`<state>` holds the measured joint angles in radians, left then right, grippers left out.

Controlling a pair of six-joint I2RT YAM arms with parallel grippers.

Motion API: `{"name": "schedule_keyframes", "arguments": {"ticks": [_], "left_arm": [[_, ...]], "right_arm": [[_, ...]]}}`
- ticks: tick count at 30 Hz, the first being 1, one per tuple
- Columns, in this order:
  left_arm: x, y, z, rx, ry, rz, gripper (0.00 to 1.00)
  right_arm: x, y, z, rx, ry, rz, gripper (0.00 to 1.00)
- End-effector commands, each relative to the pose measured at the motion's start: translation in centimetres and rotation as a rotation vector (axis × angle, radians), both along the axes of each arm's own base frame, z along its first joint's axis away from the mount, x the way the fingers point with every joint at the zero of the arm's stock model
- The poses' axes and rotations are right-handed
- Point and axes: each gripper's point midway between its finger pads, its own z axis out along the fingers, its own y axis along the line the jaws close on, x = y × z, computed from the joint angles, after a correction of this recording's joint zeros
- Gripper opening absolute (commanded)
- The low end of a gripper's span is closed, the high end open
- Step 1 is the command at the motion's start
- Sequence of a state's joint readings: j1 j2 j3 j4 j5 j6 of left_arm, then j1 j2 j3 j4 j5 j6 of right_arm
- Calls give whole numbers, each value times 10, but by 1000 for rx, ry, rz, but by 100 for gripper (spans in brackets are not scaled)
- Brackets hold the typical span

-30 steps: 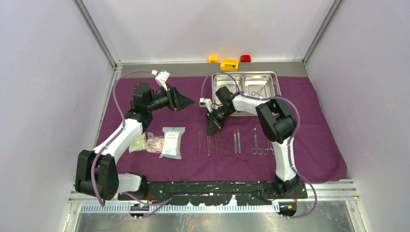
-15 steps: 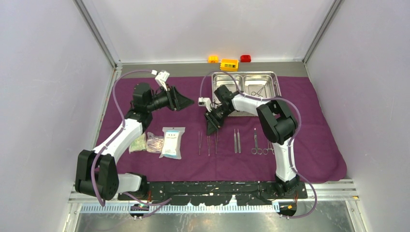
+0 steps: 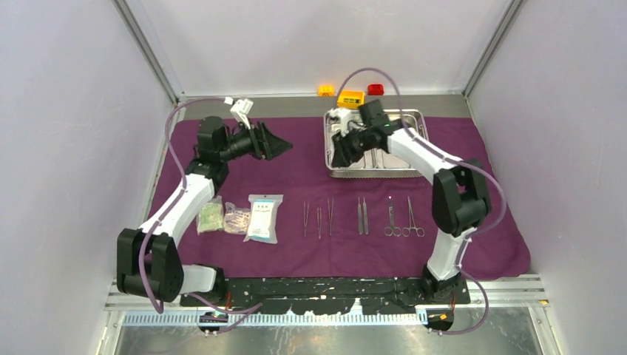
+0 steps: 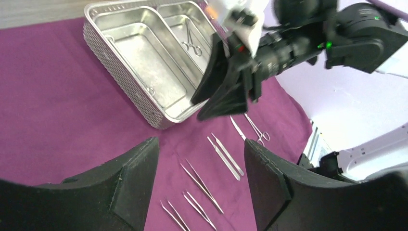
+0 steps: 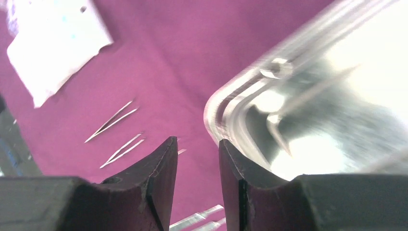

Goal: Open and lay out the surgical kit
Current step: Pick up the medical item from the container.

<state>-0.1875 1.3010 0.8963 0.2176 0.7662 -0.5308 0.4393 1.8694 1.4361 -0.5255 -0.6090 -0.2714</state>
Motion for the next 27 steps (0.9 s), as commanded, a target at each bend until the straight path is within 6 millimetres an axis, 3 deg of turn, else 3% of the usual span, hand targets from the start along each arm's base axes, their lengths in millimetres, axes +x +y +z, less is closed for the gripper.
{"name": "schedule_keyframes", "arguments": {"ticks": [1, 5, 7, 8, 11, 18, 21, 27], "left_arm": [[18, 8, 13, 77, -55, 35, 68], [28, 9, 13, 128, -72, 31, 74], [31, 8, 13, 145, -65, 13, 85], [32, 8, 11, 157, -44, 5, 96], [40, 8, 16, 174, -19, -10, 100], [51, 2, 16, 162, -16, -55, 100], [55, -2, 11, 151, -13, -77, 100], [66, -11, 6, 158, -33, -117, 100]], "right_arm": [[57, -56, 64, 21, -177, -290, 43], [91, -119, 72, -79, -241, -532, 45], [106, -150, 65, -185, -261, -637, 46], [112, -162, 60, -219, -249, -676, 46], [127, -189, 45, -251, -193, -772, 46], [144, -223, 10, -398, -138, -858, 48], [148, -233, -2, -452, -123, -861, 53], [163, -245, -16, -485, -110, -900, 54]]}}
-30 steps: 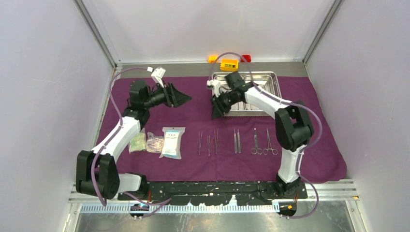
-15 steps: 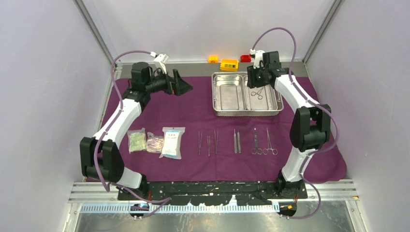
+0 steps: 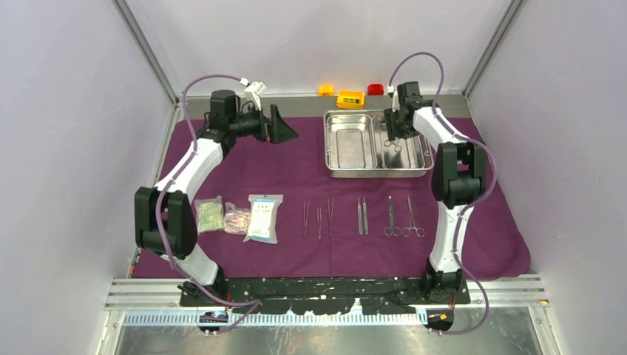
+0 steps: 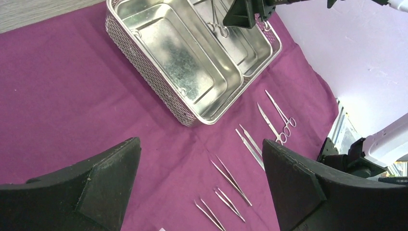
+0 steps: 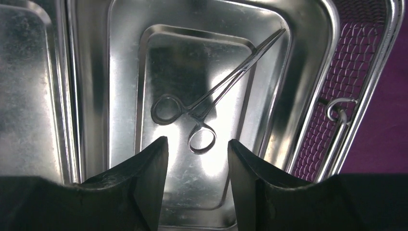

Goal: Open and lay out the surgical kit
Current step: Pick up the medical item from the container.

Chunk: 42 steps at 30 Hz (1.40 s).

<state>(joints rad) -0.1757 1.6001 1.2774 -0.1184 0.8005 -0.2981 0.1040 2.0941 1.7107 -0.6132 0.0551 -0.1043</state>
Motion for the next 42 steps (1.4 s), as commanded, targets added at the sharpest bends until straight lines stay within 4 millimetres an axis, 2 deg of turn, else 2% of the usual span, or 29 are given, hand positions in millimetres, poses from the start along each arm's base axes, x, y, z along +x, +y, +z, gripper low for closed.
{"name": "schedule_keyframes", "arguments": {"ticks": [1, 5, 9, 14, 28, 42], "left_arm": [[9, -9, 20, -3, -91, -51, 100], [14, -14, 15, -25, -89, -53, 100], [20, -18, 20, -57, -106, -48, 99], [24, -22, 23, -83, -97, -67, 99], [20, -29, 12, -138, -66, -107, 99], [23, -31, 3, -151, -46, -113, 100]], "right_arm": [[26, -15, 19, -42, -64, -62, 54], [39, -22, 9, -50, -42, -119, 54], [49, -22, 0, -1, -22, -172, 54], [58, -23, -2, 24, -42, -248, 53], [63, -29, -35, 21, 3, -343, 49], [67, -38, -65, 114, 64, -393, 43]]}}
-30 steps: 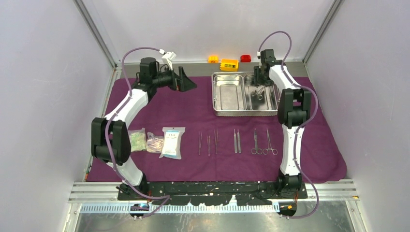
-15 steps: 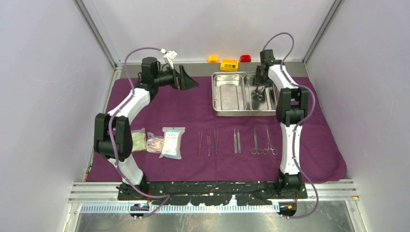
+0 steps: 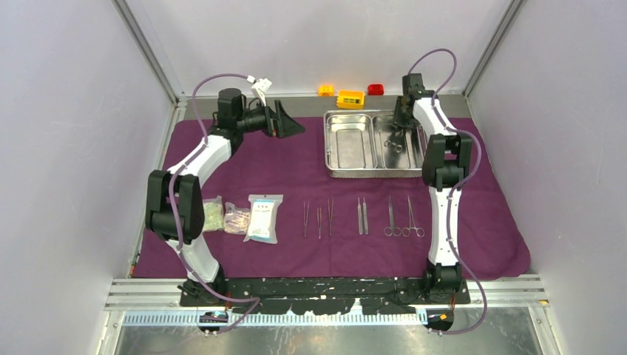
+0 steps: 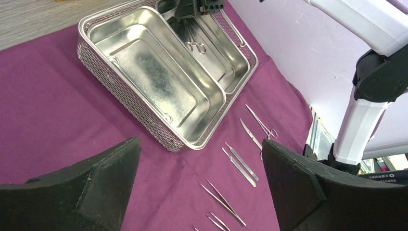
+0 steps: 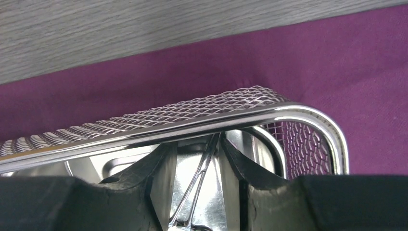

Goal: Open and lay out the surgical kit
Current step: Pick up the medical item from the container.

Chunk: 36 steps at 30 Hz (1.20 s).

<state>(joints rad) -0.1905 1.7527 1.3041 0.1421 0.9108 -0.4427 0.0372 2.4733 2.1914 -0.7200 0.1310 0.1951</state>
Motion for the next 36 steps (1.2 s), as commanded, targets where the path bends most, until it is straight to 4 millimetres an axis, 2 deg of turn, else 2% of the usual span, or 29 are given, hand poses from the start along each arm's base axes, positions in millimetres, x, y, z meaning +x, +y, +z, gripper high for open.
{"name": "schedule_keyframes", "arguments": {"ticks": [1, 6, 11, 24, 28, 36], "left_arm": [[-2, -5, 8, -21, -44, -27, 100], [-2, -4, 8, -25, -45, -24, 100], [-3, -3, 9, -25, -57, -15, 100], [-4, -3, 8, 29, -98, -27, 100], [-6, -18, -6, 123, -106, -76, 100], [6, -62, -20, 180, -56, -141, 100]], "right_arm": [[-12, -7, -24, 34, 71, -28, 43], [-10, -4, -21, 53, 78, -16, 40], [-9, 2, -28, 87, 99, -22, 36], [-13, 0, -39, 76, 138, -14, 10], [-10, 2, -32, 85, 124, -3, 1], [-2, 15, -1, 146, 43, 46, 0]]}}
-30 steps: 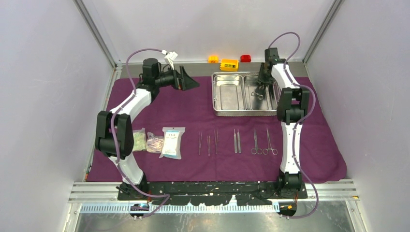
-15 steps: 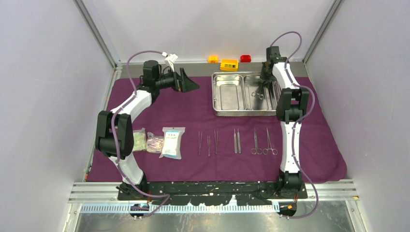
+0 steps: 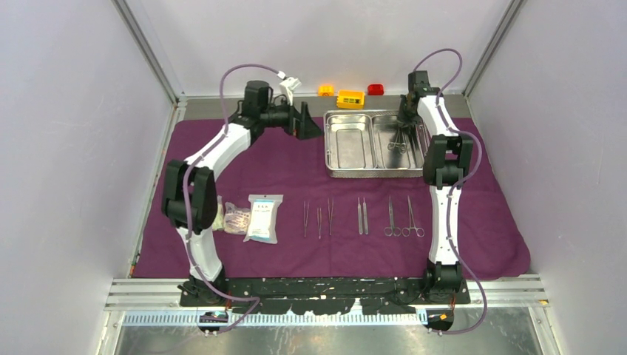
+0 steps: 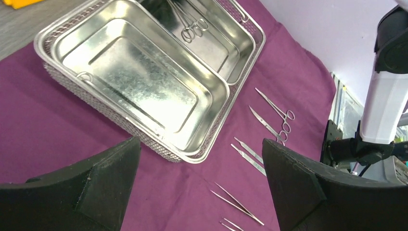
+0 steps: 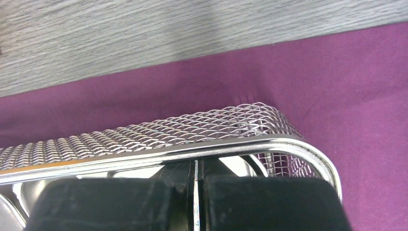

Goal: Open and lay out the surgical kit
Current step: Pick up the medical item from the container.

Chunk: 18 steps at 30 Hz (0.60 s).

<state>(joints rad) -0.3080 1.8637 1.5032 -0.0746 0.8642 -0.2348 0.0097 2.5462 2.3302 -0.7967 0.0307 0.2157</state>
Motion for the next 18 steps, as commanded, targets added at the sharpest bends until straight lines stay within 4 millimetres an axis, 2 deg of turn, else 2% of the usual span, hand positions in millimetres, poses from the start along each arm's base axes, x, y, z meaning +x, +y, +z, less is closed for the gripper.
{"name": "schedule_keyframes", "arguments": {"ticks": [1, 5, 7, 9, 14, 15, 16, 18], "left_arm": [[6, -20, -11, 64, 3, -22, 100], [13, -57, -16, 88, -6, -45, 99], [17, -82, -25, 94, 9, -50, 95], [19, -110, -26, 100, 4, -54, 93], [29, -163, -41, 172, -44, -55, 85], [28, -175, -53, 191, -42, -71, 85], [30, -184, -54, 196, -65, -76, 84], [33, -202, -60, 205, -111, -80, 83]], "right_arm": [[-11, 13, 2, 53, 24, 42, 0], [-10, 13, 5, 53, 14, 43, 0], [-9, 14, 6, 59, 10, 38, 0], [-8, 15, 9, 63, 1, 34, 0], [-7, 12, 13, 49, -8, 29, 0], [-7, 4, 12, 46, -7, 15, 0], [-7, -4, 12, 46, -7, 1, 0], [-7, -6, 11, 45, -5, -4, 0]]}}
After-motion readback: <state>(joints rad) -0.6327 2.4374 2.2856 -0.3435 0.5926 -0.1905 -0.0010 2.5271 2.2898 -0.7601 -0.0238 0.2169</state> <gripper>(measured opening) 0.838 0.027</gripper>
